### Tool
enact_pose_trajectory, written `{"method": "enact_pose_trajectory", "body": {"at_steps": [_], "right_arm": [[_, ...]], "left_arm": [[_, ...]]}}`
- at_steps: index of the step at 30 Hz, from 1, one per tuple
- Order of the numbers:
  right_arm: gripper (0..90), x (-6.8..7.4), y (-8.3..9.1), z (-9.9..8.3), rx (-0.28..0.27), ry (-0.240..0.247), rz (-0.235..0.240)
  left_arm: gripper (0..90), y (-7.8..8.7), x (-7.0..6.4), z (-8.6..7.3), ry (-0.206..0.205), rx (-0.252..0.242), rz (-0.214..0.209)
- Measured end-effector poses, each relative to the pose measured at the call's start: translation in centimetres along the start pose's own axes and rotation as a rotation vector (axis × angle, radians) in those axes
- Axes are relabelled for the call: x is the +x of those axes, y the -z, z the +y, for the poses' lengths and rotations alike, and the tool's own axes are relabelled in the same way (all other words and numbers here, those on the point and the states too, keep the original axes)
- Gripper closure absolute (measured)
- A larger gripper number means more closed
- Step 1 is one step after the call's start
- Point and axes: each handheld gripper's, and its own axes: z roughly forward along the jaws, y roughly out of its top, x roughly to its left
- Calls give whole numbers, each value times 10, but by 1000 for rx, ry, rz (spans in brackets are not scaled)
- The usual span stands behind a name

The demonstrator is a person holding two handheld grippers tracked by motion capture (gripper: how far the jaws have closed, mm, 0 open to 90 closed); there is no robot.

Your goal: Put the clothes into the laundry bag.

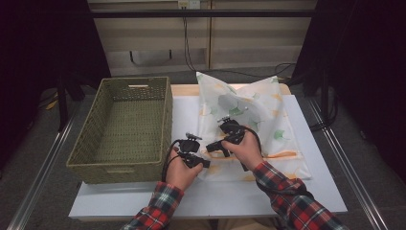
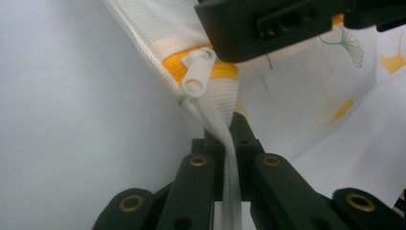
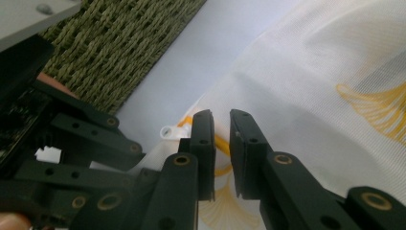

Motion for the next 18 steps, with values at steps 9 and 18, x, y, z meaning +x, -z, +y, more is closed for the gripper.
{"method": "enact_pose_trajectory", "body": {"at_steps": [9, 18], "right_arm": [[607, 2, 4, -1, -52, -5, 23], [496, 8, -1, 1, -66, -8, 25]], "left_arm": [[889, -1, -2, 0, 0, -8, -3], [886, -2, -3, 0, 21, -26, -16]]}}
